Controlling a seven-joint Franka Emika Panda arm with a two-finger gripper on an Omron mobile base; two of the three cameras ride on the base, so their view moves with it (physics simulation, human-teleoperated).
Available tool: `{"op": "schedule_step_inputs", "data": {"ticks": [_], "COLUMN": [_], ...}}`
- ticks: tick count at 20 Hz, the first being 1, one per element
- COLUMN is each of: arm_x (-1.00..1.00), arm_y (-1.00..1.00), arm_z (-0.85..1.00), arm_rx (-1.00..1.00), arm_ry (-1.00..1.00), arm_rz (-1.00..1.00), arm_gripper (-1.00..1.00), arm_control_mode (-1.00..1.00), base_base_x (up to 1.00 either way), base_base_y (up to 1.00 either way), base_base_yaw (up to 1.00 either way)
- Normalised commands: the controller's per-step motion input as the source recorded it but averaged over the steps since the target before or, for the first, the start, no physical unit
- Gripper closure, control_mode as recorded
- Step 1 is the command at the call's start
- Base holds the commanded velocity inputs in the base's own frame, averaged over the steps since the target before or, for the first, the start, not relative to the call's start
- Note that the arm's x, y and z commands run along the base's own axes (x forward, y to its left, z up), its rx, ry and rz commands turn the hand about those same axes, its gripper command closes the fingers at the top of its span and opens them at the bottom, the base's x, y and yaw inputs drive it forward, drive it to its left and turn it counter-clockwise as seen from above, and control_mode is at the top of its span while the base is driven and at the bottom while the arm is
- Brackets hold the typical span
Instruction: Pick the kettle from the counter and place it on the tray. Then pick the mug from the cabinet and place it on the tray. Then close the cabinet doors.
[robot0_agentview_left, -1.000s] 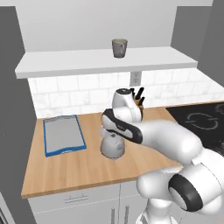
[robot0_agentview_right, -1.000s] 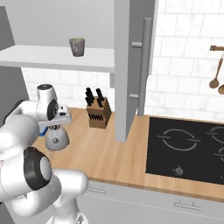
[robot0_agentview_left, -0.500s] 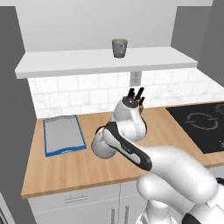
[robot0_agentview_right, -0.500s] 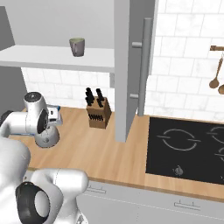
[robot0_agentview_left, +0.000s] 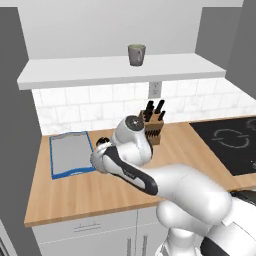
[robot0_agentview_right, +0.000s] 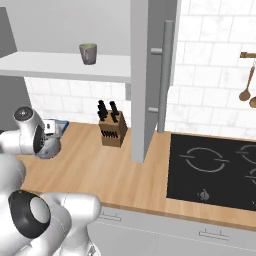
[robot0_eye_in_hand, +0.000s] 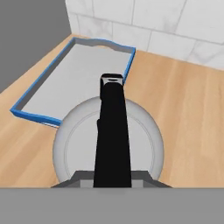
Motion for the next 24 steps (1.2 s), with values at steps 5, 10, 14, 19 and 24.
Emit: {"op": "schedule_step_inputs", "data": {"ticks": [5, 10, 14, 19, 24], "arm_x": [0.56, 0.53, 0.49, 0.46, 0.40], "arm_y": [0.46, 0.48, 0.46, 0.39, 0.35], "arm_z": [0.22, 0.10, 0.00, -0.04, -0.07], "arm_rx": [0.00, 0.00, 0.00, 0.00, 0.00], "arm_ry": [-0.05, -0.02, 0.00, 0.00, 0.00], "arm_rz": [-0.04, 0.00, 0.00, 0.00, 0.00], "arm_gripper": [1.00, 1.00, 1.00, 1.00, 1.00], "arm_control_mode": [-1.00, -1.00, -1.00, -1.00, -1.00], "base_base_x": [0.00, 0.00, 0.00, 0.00, 0.00], "base_base_y": [0.00, 0.00, 0.00, 0.00, 0.00], "base_base_yaw": [0.00, 0.00, 0.00, 0.00, 0.00]}}
